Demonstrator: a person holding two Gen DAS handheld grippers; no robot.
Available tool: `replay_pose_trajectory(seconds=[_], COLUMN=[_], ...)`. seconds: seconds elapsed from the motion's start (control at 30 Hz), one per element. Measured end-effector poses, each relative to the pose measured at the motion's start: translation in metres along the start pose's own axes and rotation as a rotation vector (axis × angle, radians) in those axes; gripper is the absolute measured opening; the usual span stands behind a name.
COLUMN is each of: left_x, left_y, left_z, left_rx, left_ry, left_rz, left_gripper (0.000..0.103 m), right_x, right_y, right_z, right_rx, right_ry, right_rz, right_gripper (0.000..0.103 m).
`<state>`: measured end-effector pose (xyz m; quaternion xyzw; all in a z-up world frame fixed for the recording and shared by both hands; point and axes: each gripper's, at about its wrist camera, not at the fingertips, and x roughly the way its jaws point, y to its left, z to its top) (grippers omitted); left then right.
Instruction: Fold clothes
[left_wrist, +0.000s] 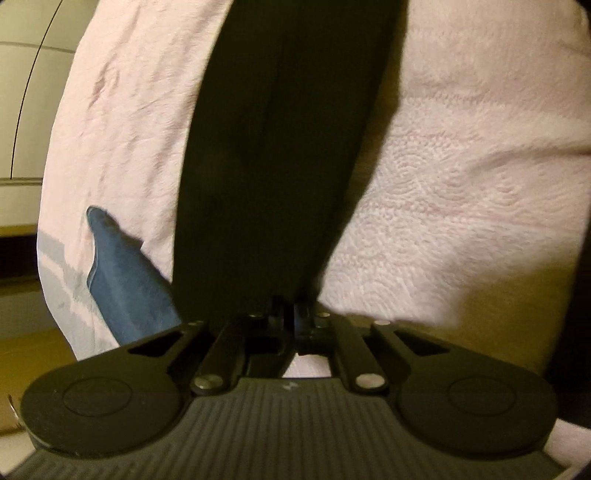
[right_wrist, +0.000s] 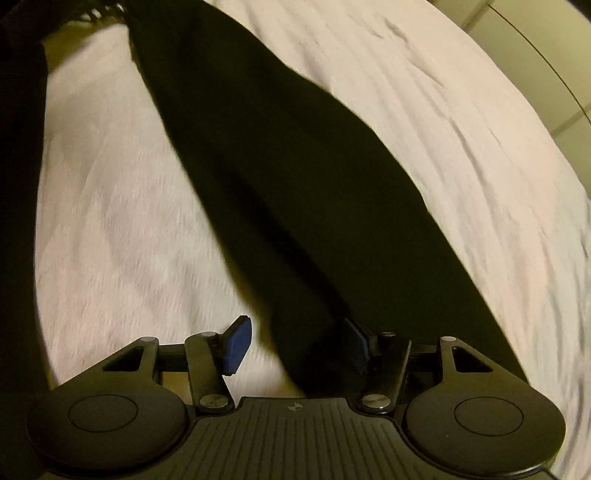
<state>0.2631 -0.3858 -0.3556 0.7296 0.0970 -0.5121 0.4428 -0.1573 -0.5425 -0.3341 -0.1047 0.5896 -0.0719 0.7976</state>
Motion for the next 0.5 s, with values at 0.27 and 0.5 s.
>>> replay_pose_trajectory(seconds=[0.27,0.5], left_x=[-0.012,-0.032], left_y=[0.01,0.047], left_z=[-0.001,-0.002], left_rx=[-0.131,-0.222], left_ry=[0.002,-0.011], left_rz=[-0.032,0.03], left_gripper=[0.003,0.002], right_x=[-0.009,0.012], right_y=[0.004,0.009], right_z=[-0.03,-0.017], right_rx=[0.15,0.07], right_ry=[0.025,-0.007], right_rz=[-0.028,-0.058], right_gripper=[0.058,0.058])
